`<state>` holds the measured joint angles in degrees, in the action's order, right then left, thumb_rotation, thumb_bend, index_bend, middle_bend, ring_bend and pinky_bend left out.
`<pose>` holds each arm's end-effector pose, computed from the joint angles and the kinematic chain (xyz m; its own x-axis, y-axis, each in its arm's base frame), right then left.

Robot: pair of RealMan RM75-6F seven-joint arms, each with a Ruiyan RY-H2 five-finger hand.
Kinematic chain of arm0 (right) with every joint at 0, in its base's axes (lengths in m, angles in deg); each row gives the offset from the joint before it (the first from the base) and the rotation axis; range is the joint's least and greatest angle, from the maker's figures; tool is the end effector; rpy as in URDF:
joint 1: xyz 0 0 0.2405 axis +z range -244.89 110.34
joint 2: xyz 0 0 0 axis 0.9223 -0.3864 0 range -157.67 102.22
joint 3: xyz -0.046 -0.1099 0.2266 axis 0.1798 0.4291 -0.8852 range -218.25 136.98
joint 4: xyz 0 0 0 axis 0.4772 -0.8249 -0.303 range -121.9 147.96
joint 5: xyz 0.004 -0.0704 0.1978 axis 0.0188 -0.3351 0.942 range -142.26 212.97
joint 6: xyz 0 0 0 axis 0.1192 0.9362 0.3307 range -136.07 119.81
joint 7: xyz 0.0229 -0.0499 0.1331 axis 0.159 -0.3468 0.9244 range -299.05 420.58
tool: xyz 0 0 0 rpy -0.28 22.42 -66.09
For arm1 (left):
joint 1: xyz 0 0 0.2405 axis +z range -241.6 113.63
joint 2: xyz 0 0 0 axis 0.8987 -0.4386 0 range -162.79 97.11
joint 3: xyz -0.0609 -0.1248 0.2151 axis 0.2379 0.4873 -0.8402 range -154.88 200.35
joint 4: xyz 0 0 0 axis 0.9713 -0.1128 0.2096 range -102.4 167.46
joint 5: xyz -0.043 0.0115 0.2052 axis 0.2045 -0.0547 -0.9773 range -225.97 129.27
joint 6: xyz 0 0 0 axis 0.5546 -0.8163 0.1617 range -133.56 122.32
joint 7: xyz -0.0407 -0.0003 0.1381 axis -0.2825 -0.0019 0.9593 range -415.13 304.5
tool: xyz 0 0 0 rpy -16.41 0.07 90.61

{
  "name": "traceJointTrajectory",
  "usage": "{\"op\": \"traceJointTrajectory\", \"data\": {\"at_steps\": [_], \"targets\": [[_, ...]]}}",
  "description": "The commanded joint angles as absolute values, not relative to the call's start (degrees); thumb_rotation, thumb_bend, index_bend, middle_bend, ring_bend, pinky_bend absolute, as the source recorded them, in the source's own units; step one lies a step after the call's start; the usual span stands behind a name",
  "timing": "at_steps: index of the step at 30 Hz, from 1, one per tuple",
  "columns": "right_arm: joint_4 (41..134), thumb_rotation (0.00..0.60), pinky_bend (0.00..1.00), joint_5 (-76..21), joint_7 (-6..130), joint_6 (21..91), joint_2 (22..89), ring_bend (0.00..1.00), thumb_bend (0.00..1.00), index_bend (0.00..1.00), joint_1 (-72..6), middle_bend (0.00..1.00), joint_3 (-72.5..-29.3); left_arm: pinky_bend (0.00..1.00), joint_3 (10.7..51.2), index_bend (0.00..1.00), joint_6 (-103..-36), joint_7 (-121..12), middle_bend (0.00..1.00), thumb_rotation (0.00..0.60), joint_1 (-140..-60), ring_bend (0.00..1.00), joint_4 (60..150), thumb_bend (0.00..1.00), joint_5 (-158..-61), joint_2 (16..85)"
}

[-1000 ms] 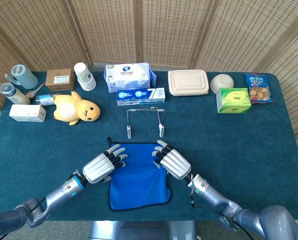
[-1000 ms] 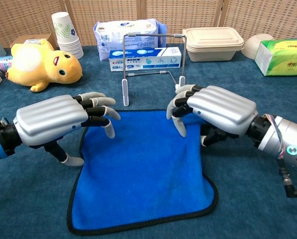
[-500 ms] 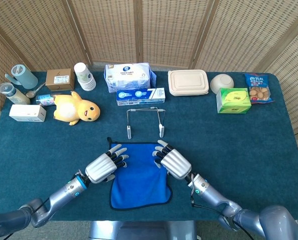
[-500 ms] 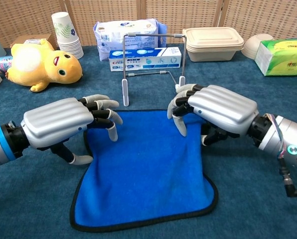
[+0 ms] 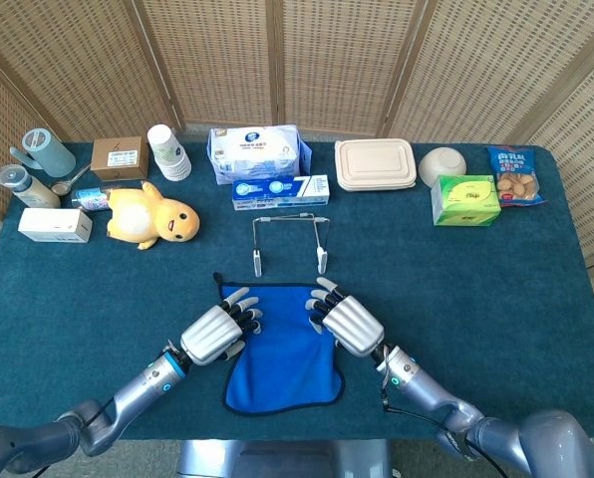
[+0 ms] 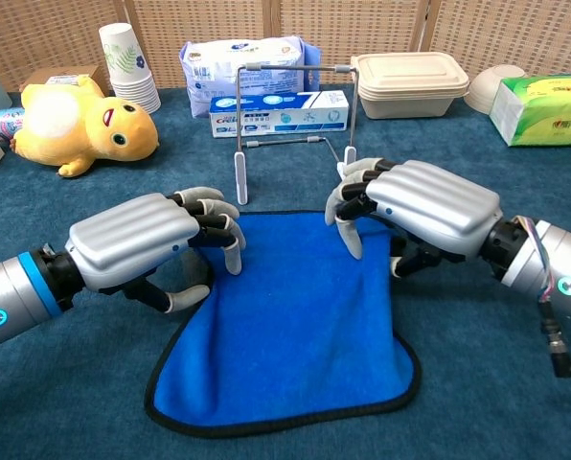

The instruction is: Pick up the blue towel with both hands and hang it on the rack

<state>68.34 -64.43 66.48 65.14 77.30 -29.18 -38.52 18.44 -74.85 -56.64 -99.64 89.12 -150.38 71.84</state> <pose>-0.1641 -0.2909 -0.0752 0.4210 -0.0880 0.9028 -0.6567 -0.7161 0.2364 -0.1795 0.2689 -0.0896 0.5263 0.1230 0.8413 0.6167 -0.7364 -0.2781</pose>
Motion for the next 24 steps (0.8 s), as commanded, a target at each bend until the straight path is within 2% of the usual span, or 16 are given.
{"op": "traceJointTrajectory", "data": {"at_steps": [1, 7, 12, 19, 24], "targets": [[68.41, 0.600, 0.15, -64.47, 66.41, 65.15, 77.24, 0.24, 0.41, 0.68, -29.19, 0.36, -38.49, 0.10, 18.32, 0.39, -75.06, -56.80, 0.31, 0.600, -99.59, 0.18, 88.92, 0.52, -150.28, 71.90], [68.83, 0.600, 0.15, -64.52, 66.13, 65.18, 77.04, 0.24, 0.41, 0.68, -29.16, 0.36, -38.57, 0.10, 18.37, 0.38, -77.27, -58.94, 0.29, 0.600, -98.75, 0.17, 90.04, 0.50, -149.68, 70.46], [69.12, 0.600, 0.15, -64.55, 65.91, 64.99, 77.03, 0.24, 0.41, 0.68, -28.96, 0.36, -38.70, 0.08, 18.36, 0.33, -78.62, -59.84, 0.26, 0.600, -97.77, 0.14, 91.71, 0.44, -148.85, 68.10], [69.17, 0.600, 0.15, -64.52, 65.87, 64.62, 77.27, 0.24, 0.41, 0.68, -28.75, 0.36, -38.79, 0.05, 17.44, 0.28, -77.84, -60.47, 0.20, 0.600, -97.10, 0.09, 95.33, 0.35, -147.90, 63.87], [69.08, 0.600, 0.15, -64.47, 65.84, 64.59, 77.33, 0.24, 0.41, 0.68, -28.76, 0.36, -38.83, 0.03, 16.36, 0.26, -76.52, -58.96, 0.18, 0.600, -97.42, 0.06, 96.86, 0.34, -148.57, 62.27]]}}
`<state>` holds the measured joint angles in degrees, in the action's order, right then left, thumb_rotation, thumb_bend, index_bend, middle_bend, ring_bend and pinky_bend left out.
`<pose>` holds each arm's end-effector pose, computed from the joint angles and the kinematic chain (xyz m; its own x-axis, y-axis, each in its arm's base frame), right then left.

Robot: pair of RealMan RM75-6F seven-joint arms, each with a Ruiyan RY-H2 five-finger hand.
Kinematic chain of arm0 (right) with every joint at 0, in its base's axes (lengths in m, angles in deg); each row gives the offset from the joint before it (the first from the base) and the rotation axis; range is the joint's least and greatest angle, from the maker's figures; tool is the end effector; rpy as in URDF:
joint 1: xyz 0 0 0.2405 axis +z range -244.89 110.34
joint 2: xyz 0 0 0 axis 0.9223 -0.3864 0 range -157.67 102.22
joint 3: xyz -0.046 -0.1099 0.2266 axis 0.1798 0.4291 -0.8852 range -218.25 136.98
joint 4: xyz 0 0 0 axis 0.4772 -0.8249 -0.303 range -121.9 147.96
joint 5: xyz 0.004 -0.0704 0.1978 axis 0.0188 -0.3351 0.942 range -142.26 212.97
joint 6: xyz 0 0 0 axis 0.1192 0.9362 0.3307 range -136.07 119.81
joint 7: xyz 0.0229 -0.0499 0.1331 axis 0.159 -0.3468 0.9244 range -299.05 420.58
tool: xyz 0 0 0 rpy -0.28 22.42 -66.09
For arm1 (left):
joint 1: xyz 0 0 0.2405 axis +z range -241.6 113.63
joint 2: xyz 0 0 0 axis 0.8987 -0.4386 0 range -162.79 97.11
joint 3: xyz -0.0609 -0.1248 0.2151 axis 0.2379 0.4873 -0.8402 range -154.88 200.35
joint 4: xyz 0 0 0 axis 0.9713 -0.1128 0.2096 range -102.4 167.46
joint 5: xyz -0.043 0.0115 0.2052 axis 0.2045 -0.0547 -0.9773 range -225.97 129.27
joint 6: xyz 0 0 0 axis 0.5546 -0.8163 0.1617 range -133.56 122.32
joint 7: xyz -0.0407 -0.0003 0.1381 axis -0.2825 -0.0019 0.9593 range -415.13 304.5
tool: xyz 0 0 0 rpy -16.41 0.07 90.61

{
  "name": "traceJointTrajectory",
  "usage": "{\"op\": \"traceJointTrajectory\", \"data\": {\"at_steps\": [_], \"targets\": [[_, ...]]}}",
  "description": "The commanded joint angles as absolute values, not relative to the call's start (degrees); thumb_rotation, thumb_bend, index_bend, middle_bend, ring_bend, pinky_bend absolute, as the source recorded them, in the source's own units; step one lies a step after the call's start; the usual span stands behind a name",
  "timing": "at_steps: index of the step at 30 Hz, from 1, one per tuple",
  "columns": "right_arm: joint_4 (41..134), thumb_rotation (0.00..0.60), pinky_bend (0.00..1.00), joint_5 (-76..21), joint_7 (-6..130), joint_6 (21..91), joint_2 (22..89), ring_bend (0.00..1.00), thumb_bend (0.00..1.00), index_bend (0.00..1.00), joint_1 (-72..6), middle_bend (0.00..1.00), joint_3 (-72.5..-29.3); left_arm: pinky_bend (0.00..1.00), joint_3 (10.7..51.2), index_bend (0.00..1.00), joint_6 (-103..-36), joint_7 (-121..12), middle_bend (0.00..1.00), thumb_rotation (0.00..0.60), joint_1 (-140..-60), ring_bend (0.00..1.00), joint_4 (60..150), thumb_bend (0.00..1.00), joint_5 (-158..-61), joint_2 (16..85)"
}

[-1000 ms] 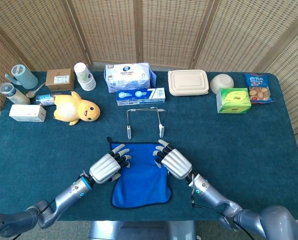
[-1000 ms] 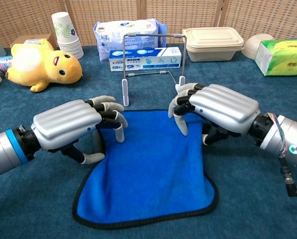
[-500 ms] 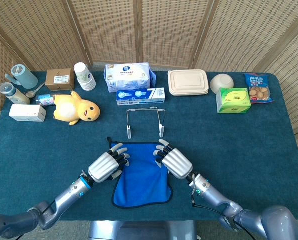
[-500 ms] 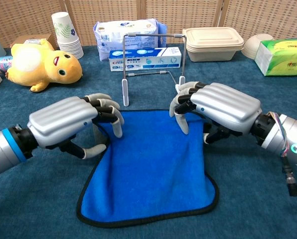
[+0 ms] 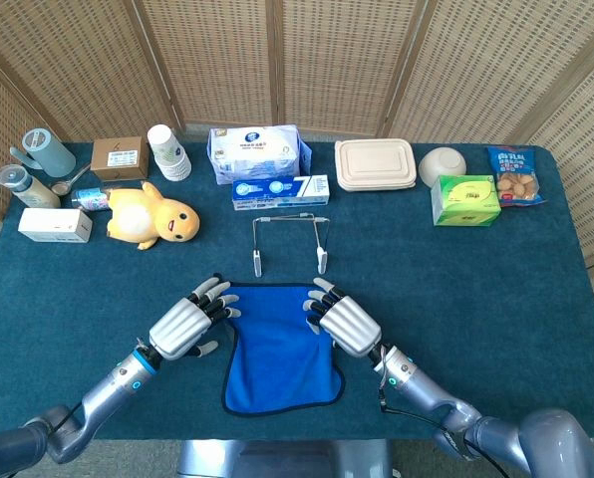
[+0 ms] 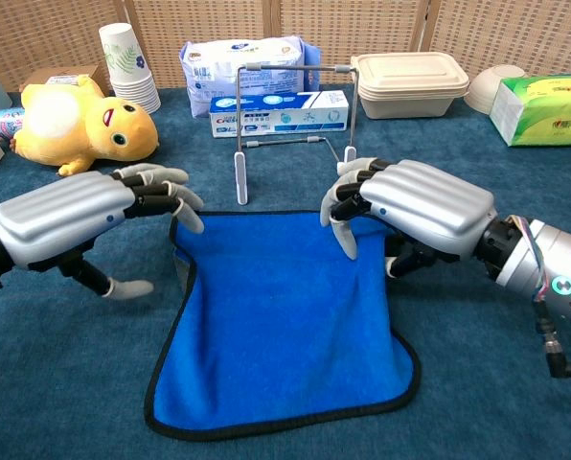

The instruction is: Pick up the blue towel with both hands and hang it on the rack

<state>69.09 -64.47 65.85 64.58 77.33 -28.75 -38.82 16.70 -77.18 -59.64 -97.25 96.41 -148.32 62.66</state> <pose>-0.1593 -0.2909 -0.0768 0.4226 -0.0884 0.9020 -0.6513 -0.7217 0.2344 -0.2092 0.2671 -0.0443 0.4923 0.1698 0.8537 0.6887 -0.6758 -0.2627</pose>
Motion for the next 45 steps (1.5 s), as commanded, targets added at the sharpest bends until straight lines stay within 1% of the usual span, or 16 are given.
{"op": "traceJointTrajectory", "data": {"at_steps": [1, 8, 14, 24, 28, 34, 37, 40, 43, 45], "targets": [[69.09, 0.600, 0.15, -64.44, 65.84, 64.62, 77.32, 0.24, 0.41, 0.68, -28.78, 0.36, -38.85, 0.02, 16.27, 0.25, -76.14, -58.50, 0.18, 0.600, -97.53, 0.06, 96.94, 0.34, -148.60, 62.24], [69.26, 0.600, 0.15, -64.29, 65.76, 64.91, 77.12, 0.24, 0.41, 0.68, -29.08, 0.36, -38.88, 0.02, 16.95, 0.26, -75.27, -57.39, 0.18, 0.600, -98.26, 0.05, 95.79, 0.34, -148.65, 64.32], [69.41, 0.600, 0.15, -64.21, 65.73, 65.06, 76.82, 0.24, 0.41, 0.68, -29.23, 0.36, -38.94, 0.03, 17.87, 0.30, -74.82, -57.11, 0.20, 0.600, -99.33, 0.06, 94.89, 0.34, -148.74, 66.24], [69.37, 0.600, 0.15, -64.09, 65.95, 65.35, 76.59, 0.24, 0.41, 0.68, -29.47, 0.36, -39.04, 0.03, 18.06, 0.32, -72.78, -56.79, 0.20, 0.600, -100.30, 0.07, 94.63, 0.34, -147.97, 66.84], [69.30, 0.600, 0.15, -64.01, 66.09, 65.32, 76.68, 0.24, 0.41, 0.68, -29.47, 0.36, -39.13, 0.03, 18.19, 0.35, -72.63, -56.50, 0.22, 0.600, -100.50, 0.07, 94.12, 0.34, -147.84, 67.40], [69.09, 0.600, 0.15, -64.01, 66.17, 65.29, 76.87, 0.24, 0.41, 0.68, -29.41, 0.37, -39.21, 0.08, 18.67, 0.46, -73.70, -56.39, 0.29, 0.600, -100.77, 0.14, 91.97, 0.36, -148.22, 69.79], [69.24, 0.600, 0.15, -63.93, 66.19, 65.39, 76.78, 0.24, 0.41, 0.68, -29.42, 0.37, -39.35, 0.09, 18.70, 0.50, -73.85, -55.97, 0.32, 0.600, -101.13, 0.16, 90.66, 0.36, -148.56, 70.80], [69.58, 0.600, 0.15, -63.84, 66.03, 65.61, 76.52, 0.24, 0.41, 0.68, -29.47, 0.37, -39.57, 0.11, 19.14, 0.55, -74.33, -56.07, 0.40, 0.600, -101.17, 0.22, 90.10, 0.38, -148.29, 71.75], [69.89, 0.600, 0.15, -63.74, 65.85, 65.70, 76.31, 0.24, 0.41, 0.68, -29.50, 0.37, -39.73, 0.14, 19.62, 0.63, -75.20, -55.99, 0.49, 0.600, -100.92, 0.31, 89.61, 0.41, -147.94, 72.50], [70.18, 0.600, 0.15, -63.57, 65.82, 65.80, 76.20, 0.24, 0.41, 0.68, -29.50, 0.37, -39.97, 0.15, 19.81, 0.69, -75.27, -56.14, 0.53, 0.600, -100.77, 0.34, 89.17, 0.42, -147.50, 72.96]]}}
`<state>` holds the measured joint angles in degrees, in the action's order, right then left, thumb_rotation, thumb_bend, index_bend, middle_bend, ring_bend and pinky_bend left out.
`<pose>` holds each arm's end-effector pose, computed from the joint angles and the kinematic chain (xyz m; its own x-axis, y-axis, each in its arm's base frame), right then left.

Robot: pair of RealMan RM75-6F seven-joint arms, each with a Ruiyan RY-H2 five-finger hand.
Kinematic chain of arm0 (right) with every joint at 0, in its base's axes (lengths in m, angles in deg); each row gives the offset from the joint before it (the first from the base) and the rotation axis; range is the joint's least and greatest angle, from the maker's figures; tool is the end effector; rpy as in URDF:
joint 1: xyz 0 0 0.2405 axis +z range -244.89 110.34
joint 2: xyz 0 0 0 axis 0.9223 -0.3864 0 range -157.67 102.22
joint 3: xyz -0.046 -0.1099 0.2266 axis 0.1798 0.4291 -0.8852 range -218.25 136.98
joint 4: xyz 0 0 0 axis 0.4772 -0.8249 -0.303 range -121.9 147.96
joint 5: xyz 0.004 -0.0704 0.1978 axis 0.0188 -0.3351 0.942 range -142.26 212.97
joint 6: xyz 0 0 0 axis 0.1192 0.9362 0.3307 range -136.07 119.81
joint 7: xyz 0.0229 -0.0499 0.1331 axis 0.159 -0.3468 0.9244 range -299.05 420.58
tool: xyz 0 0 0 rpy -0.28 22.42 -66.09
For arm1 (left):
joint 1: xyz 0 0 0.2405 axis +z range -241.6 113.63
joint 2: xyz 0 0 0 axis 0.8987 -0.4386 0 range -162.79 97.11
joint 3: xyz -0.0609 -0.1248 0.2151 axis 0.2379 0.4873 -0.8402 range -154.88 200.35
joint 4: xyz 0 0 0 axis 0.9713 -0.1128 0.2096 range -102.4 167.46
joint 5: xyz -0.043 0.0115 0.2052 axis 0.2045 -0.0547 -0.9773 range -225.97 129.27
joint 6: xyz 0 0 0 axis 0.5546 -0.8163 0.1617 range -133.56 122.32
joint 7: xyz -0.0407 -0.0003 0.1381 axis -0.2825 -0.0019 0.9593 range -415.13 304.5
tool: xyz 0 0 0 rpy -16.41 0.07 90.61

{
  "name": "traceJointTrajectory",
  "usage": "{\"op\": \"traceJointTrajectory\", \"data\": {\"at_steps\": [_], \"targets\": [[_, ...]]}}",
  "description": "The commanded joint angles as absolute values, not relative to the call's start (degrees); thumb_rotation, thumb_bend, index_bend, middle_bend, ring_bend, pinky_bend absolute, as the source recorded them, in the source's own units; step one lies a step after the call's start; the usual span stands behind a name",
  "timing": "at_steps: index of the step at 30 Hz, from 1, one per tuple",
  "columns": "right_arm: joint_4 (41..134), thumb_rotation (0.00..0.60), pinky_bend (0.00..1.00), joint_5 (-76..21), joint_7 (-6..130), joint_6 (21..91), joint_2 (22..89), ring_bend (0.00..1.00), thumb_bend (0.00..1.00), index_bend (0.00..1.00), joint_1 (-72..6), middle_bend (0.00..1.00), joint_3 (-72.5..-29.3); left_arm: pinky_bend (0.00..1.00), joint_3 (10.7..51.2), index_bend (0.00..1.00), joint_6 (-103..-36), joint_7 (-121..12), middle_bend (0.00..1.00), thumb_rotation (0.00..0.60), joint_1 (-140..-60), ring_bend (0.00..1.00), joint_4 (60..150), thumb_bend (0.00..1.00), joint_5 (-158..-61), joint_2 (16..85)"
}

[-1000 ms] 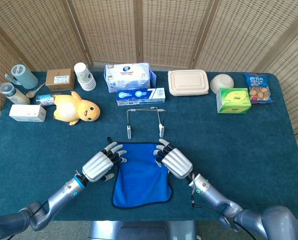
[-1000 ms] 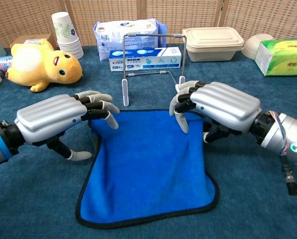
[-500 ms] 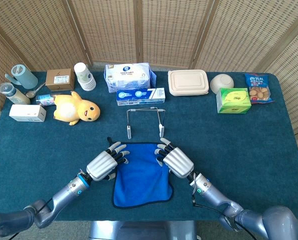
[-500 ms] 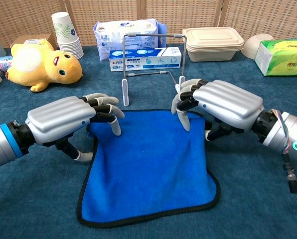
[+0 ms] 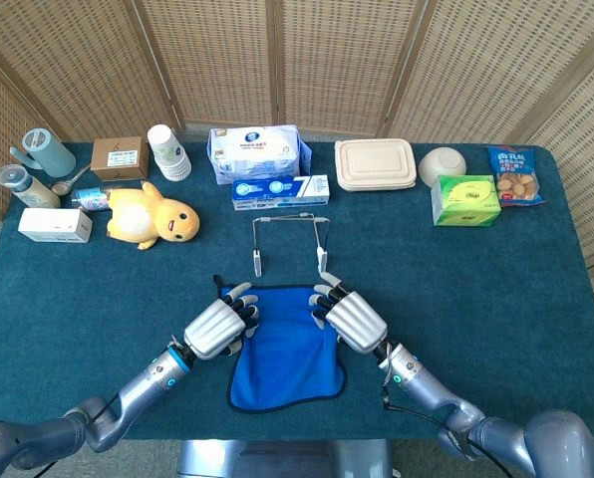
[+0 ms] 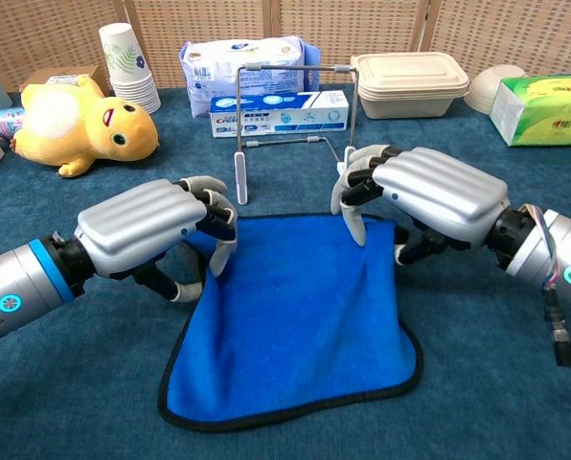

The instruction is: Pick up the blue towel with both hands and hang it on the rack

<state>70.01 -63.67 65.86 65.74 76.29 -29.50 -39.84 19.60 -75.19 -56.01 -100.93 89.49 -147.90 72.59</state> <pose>-0.1623 -0.2948 -0.0668 0.3969 -0.0704 0.9151 -0.6750 -0.6980 0.2391 -0.1693 0.2779 -0.0892 0.4986 0.1095 0.8599 0.6379 -0.7180 -0.2784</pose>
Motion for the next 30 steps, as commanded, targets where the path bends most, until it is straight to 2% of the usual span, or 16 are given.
{"op": "traceJointTrajectory", "data": {"at_steps": [1, 4, 7, 17, 30], "targets": [[70.28, 0.600, 0.15, -63.55, 65.74, 65.81, 76.14, 0.24, 0.41, 0.68, -29.50, 0.37, -40.02, 0.15, 19.87, 0.72, -75.25, -56.37, 0.55, 0.600, -100.68, 0.35, 89.14, 0.43, -147.27, 73.11], [70.64, 0.600, 0.15, -63.57, 65.52, 65.84, 75.97, 0.24, 0.41, 0.69, -29.55, 0.38, -39.99, 0.15, 19.99, 0.78, -75.65, -57.27, 0.56, 0.600, -100.31, 0.36, 88.94, 0.46, -146.76, 73.54], [70.92, 0.600, 0.15, -63.71, 65.58, 65.96, 75.93, 0.24, 0.41, 0.72, -29.66, 0.39, -39.82, 0.15, 20.09, 0.79, -76.28, -58.59, 0.57, 0.600, -99.86, 0.37, 88.86, 0.47, -146.30, 73.52], [75.06, 0.600, 0.15, -62.56, 67.15, 66.82, 75.12, 0.29, 0.41, 0.93, -30.04, 0.50, -41.19, 0.15, 21.12, 0.79, -82.84, -67.39, 0.60, 0.600, -95.98, 0.39, 91.26, 0.48, -144.27, 71.26], [89.97, 0.600, 0.15, -57.46, 66.66, 67.95, 68.55, 0.31, 0.42, 0.97, -31.80, 0.53, -46.01, 0.15, 24.31, 0.79, -86.72, -74.04, 0.61, 0.600, -92.97, 0.39, 103.95, 0.48, -140.70, 63.37]]}}
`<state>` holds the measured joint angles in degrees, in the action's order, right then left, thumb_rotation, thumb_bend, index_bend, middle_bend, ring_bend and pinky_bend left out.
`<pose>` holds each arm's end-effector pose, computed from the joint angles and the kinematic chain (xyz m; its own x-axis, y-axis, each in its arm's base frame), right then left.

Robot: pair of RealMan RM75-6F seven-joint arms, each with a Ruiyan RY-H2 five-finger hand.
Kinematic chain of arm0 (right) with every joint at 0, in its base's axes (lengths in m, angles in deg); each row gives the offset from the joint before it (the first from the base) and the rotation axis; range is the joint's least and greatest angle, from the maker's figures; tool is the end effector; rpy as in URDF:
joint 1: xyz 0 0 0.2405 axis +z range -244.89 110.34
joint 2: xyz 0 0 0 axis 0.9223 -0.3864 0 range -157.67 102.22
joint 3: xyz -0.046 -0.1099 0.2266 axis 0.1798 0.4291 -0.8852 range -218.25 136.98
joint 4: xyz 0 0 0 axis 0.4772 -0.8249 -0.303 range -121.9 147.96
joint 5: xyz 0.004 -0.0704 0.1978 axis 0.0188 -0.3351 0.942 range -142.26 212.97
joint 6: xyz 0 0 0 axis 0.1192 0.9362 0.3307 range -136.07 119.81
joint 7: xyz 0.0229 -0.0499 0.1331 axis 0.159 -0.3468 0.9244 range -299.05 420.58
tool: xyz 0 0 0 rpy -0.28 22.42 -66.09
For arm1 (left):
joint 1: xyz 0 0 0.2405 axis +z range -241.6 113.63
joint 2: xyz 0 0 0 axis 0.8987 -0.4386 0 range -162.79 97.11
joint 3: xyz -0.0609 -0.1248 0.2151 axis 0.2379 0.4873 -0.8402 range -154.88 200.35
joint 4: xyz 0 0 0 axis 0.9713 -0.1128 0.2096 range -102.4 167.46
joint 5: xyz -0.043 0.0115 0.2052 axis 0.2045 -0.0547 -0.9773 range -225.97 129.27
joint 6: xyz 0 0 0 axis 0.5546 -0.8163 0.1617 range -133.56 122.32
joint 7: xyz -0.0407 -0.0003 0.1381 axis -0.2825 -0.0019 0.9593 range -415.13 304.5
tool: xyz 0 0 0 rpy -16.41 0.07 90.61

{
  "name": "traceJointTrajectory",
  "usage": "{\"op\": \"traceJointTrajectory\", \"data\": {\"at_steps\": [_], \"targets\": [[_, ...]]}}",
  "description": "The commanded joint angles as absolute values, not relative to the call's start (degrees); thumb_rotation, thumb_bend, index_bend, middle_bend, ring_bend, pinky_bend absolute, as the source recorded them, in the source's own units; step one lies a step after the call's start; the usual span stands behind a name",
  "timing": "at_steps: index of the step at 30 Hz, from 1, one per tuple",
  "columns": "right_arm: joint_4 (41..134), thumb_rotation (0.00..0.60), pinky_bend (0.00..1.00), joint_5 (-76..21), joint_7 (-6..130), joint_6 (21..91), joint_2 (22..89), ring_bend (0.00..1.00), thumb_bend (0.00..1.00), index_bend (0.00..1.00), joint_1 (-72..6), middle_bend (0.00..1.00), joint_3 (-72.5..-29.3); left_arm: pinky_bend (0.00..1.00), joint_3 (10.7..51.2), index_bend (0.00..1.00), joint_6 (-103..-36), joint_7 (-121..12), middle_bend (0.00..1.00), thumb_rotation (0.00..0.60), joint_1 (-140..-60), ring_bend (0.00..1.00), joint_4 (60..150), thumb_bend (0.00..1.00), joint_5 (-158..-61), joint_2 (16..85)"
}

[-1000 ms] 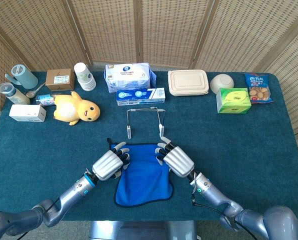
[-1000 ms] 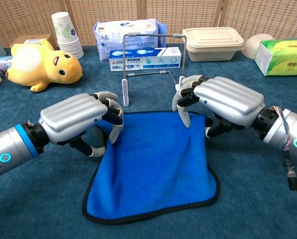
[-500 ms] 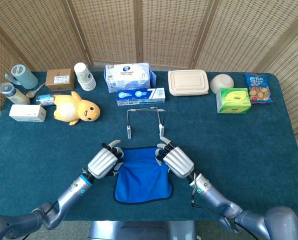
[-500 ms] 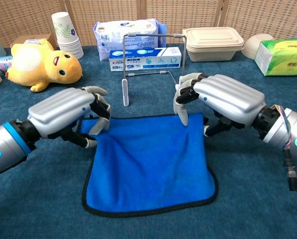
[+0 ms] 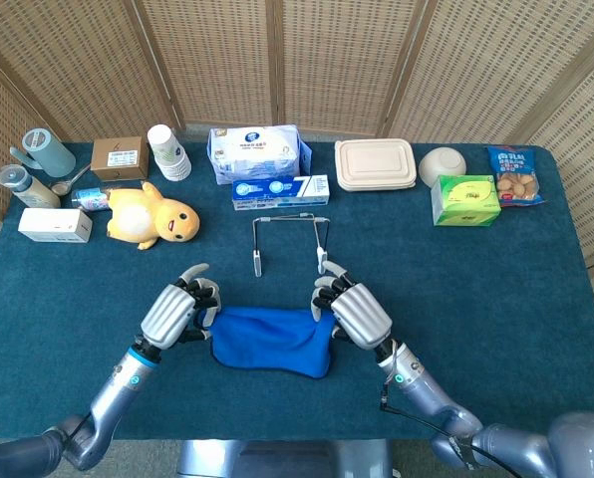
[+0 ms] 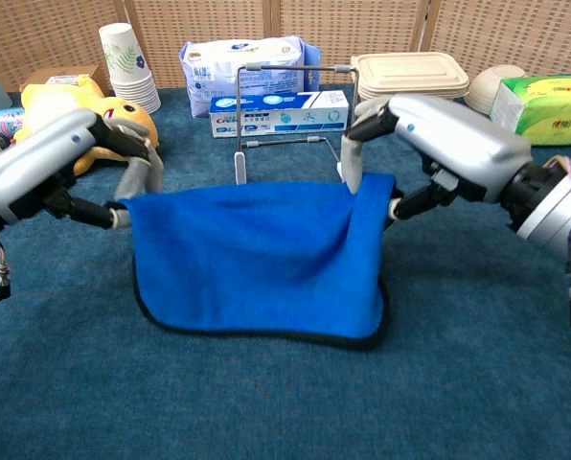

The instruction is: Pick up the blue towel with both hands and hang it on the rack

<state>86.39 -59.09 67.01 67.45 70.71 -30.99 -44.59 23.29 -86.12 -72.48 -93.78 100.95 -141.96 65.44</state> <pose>-0.1332 -0.2903 -0.0319 0.1497 -0.1250 0.9808 -0.7829 -0.6208 0.0404 -0.1876 0.2733 -0.0246 0.0303 0.1744 0.9842 0.8606 -0.5053 0.0631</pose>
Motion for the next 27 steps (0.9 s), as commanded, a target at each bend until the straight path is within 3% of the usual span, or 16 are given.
{"op": "traceJointTrajectory", "data": {"at_steps": [1, 27], "targets": [[91.14, 0.600, 0.15, -57.07, 66.52, 68.10, 67.88, 0.31, 0.42, 0.97, -32.08, 0.53, -46.31, 0.15, 24.61, 0.80, -86.74, -74.50, 0.61, 0.600, -92.75, 0.39, 105.07, 0.48, -140.27, 62.73], [104.32, 0.600, 0.15, -55.35, 65.79, 68.54, 61.08, 0.31, 0.42, 0.98, -33.92, 0.53, -49.35, 0.17, 29.74, 0.80, -88.64, -76.59, 0.62, 0.600, -90.87, 0.40, 113.44, 0.48, -137.55, 58.75]]}}
